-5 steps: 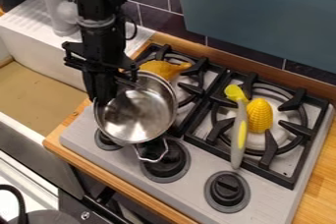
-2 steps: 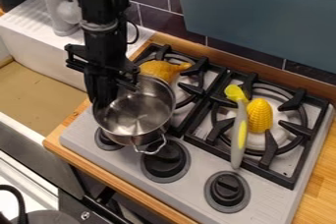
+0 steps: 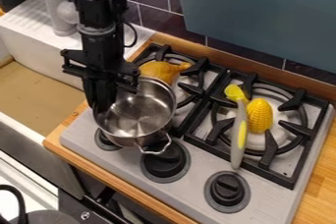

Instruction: Place the silver pot on the burner switch

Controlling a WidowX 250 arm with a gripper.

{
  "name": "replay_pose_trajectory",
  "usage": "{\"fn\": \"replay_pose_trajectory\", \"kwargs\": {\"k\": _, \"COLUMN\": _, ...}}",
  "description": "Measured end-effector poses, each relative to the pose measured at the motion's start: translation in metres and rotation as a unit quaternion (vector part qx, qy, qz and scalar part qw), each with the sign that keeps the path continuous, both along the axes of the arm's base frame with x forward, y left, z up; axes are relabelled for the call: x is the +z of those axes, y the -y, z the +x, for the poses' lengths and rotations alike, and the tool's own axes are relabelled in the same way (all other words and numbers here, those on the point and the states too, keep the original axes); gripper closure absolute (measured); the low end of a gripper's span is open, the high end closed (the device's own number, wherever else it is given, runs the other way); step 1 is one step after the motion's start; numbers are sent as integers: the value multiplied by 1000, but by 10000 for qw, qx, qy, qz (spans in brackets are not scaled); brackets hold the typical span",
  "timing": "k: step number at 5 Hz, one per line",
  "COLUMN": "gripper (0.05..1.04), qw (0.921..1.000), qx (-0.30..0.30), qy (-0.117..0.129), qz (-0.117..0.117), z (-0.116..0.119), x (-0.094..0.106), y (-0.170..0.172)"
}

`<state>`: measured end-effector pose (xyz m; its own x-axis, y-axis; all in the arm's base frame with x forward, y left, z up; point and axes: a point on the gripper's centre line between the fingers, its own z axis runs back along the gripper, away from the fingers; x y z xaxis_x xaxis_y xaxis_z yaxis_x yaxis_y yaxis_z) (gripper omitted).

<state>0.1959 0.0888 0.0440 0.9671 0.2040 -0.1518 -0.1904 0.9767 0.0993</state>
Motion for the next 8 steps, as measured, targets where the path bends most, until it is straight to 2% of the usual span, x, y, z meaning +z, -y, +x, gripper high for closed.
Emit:
{"fn": "replay_pose_trajectory", "kwargs": {"k": 2, "gripper": 1027, "qw": 9987, "qx": 205, "qy": -361, "qz": -280, "z": -6, "x": -1, "y": 25}}
{"fn": "replay_pose_trajectory", "kwargs": {"k": 4, "gripper": 1002, "qw": 9986, "qx": 335, "qy": -263, "qz": -317, "z": -1, "x": 0, "y": 29}}
{"fn": "replay_pose_trajectory", "kwargs": {"k": 5, "gripper": 840, "qw": 9989, "qx": 299, "qy": -236, "qz": -263, "z": 2, "x": -3, "y": 27}}
{"fn": "replay_pose_trajectory", "kwargs": {"k": 6, "gripper": 579, "qw": 9986, "qx": 266, "qy": -330, "qz": -323, "z": -1, "x": -2, "y": 28}}
{"fn": "replay_pose_trajectory", "kwargs": {"k": 7, "gripper": 278, "qw": 9984, "qx": 255, "qy": -322, "qz": -386, "z": 0, "x": 1, "y": 24}}
{"fn": "replay_pose_trajectory", "kwargs": {"k": 8, "gripper": 83, "qw": 9979, "qx": 310, "qy": -337, "qz": -453, "z": 5, "x": 9, "y": 21}}
